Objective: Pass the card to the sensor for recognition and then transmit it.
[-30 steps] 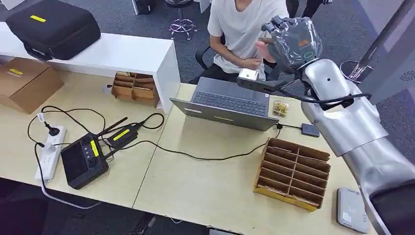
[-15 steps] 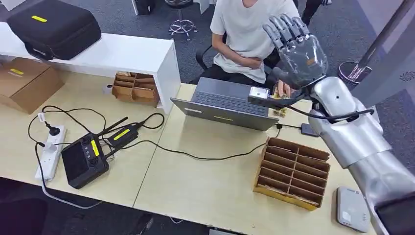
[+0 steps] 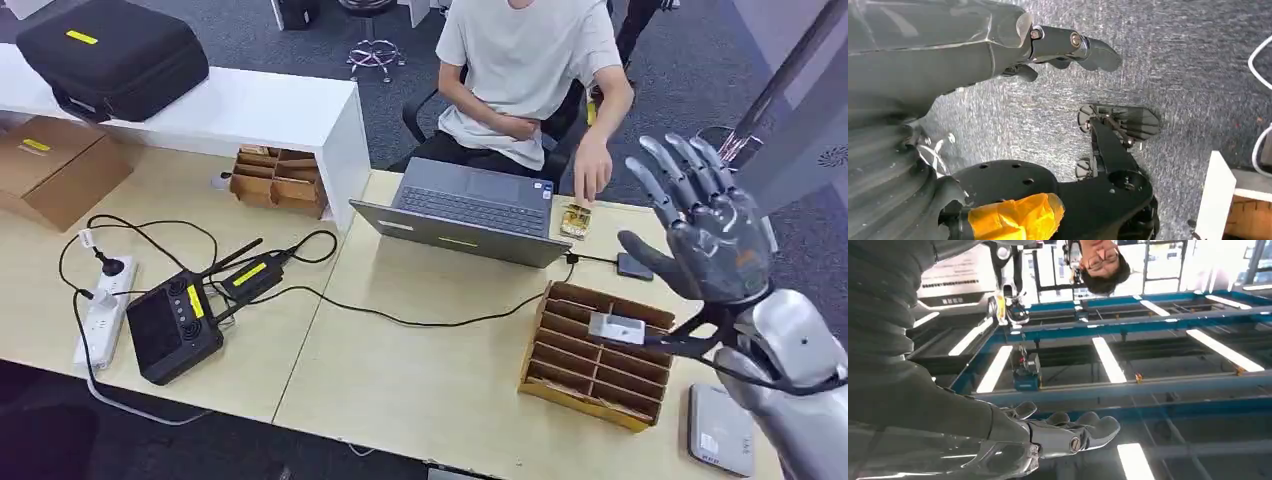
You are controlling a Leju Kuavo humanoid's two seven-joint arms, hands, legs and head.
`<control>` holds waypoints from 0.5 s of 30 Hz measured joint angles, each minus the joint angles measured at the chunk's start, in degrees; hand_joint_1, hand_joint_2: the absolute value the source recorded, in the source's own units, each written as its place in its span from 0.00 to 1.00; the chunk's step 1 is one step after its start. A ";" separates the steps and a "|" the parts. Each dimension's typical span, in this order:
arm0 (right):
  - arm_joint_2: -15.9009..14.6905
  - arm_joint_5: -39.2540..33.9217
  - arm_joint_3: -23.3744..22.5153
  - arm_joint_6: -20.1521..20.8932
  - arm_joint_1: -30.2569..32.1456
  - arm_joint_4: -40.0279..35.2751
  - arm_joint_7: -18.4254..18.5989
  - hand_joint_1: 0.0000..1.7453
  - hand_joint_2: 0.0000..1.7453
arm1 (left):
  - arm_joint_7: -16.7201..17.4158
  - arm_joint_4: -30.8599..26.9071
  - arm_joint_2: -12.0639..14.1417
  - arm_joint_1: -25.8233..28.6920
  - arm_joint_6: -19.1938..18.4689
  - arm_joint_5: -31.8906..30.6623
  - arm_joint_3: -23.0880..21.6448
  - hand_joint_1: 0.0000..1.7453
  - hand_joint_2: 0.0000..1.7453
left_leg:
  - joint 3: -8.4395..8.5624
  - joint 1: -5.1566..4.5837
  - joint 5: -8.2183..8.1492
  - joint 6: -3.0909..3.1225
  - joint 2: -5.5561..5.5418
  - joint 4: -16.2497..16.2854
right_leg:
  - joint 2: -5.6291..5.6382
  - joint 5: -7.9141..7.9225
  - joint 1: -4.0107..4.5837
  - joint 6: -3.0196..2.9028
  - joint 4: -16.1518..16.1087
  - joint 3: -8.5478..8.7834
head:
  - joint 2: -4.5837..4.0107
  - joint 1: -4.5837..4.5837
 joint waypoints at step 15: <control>-6.96 0.44 -6.52 -0.72 11.77 -13.02 -1.29 0.00 1.00 | -0.31 0.00 0.13 0.45 0.17 0.46 1.46 0.00 1.00 | 0.02 0.00 0.03 -0.06 0.11 -0.02 | 0.14 0.01 0.00 -0.01 0.02 -0.02 | 0.00 0.02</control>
